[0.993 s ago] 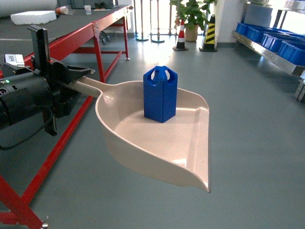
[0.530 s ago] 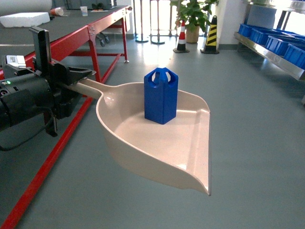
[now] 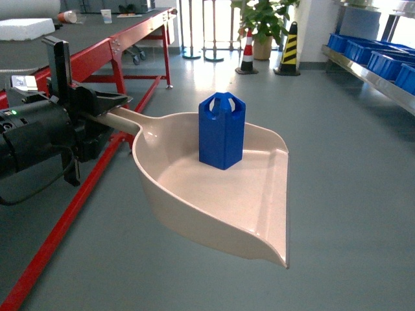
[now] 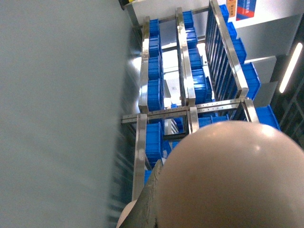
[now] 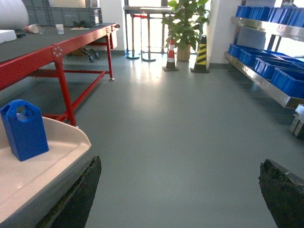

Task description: Place part in tray to right shelf

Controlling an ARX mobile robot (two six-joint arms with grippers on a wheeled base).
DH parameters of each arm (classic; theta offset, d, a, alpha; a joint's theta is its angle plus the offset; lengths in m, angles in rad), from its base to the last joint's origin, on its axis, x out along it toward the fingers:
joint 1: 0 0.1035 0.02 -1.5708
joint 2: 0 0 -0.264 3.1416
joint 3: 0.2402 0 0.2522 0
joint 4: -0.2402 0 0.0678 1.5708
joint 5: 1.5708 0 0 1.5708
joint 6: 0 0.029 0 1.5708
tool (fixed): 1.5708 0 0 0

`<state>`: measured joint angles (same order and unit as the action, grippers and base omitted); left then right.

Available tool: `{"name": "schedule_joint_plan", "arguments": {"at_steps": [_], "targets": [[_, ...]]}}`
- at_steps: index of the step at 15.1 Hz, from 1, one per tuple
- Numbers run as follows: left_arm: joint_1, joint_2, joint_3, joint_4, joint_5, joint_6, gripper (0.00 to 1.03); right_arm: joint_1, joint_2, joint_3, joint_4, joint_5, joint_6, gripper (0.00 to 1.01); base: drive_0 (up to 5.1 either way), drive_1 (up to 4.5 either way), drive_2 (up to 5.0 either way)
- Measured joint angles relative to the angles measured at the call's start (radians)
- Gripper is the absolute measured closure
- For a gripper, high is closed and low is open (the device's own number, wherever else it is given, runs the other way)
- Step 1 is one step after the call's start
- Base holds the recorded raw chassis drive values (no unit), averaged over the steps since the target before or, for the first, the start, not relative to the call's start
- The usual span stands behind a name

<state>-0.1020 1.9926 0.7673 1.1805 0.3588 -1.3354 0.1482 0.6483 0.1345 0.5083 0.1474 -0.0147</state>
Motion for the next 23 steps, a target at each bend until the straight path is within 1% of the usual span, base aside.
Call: {"name": "schedule_joint_plan", "arguments": {"at_steps": [23], "targets": [[0.000,0.000,0.001,-0.001,-0.004,0.000,0.89,0.000,0.002,0.000,-0.002,0.000,0.000,0.03,0.0,3.96,-4.0]]}}
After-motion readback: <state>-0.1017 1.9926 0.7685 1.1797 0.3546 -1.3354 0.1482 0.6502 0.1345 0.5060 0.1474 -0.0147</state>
